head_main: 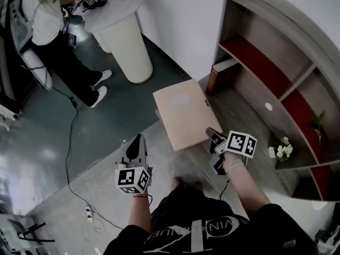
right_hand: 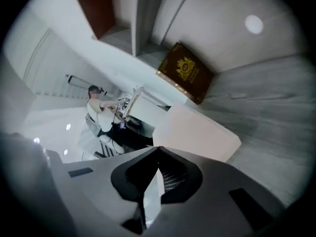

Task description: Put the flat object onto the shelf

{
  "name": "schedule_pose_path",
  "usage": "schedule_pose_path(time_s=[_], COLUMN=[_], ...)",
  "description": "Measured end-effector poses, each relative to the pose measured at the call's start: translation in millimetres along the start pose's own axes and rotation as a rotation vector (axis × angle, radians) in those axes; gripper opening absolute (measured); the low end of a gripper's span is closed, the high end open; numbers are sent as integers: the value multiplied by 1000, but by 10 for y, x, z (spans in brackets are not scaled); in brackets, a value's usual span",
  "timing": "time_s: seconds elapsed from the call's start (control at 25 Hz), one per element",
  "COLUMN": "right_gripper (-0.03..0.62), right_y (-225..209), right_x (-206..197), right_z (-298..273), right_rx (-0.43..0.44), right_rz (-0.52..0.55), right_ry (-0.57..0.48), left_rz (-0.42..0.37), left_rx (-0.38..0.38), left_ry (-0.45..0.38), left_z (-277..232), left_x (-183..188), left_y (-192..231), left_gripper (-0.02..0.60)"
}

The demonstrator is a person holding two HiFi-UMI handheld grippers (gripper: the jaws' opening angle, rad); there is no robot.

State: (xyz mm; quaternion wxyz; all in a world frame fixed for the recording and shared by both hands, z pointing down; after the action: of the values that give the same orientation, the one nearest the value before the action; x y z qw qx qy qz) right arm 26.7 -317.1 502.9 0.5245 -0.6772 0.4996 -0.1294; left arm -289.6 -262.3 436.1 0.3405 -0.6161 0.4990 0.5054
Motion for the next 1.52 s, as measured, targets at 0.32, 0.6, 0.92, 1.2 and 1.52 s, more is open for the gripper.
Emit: schedule_pose_path(time_s=[0.32, 0.6, 0.92, 1.2, 1.52], right_gripper=[9, 9, 9, 9, 9], right_y=[148, 377, 604, 774, 920], right_x=[196, 430, 580, 641, 709], right_z=[109, 348, 558, 646, 692], right_rx=[-114, -61, -48, -50, -22], right_rz=[474, 768, 980, 1076, 1109], right_ry=[5, -177, -291, -325, -366], left_rz=[-9, -15, -46, -55, -78], left_rx=[25, 46, 66, 92, 105], left_ry=[-4, -14, -60, -105, -164], left_z=[34, 58, 84, 116, 145], left_x=[69, 129, 237, 375, 576], left_y=[89, 143, 143, 197, 207], left_gripper=[5, 5, 5, 5, 5])
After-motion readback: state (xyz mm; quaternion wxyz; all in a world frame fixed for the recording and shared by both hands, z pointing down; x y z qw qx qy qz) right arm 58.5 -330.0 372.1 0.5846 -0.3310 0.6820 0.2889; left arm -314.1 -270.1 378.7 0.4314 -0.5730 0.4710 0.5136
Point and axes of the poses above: the fingertips, and each gripper's own axes: z backward along the fingers, y to its left, x out of its top, the point moved 7 cm from there along z, backward along the fingers, and after that the axes turned 7 degrees about y, right-handed, at the moved point
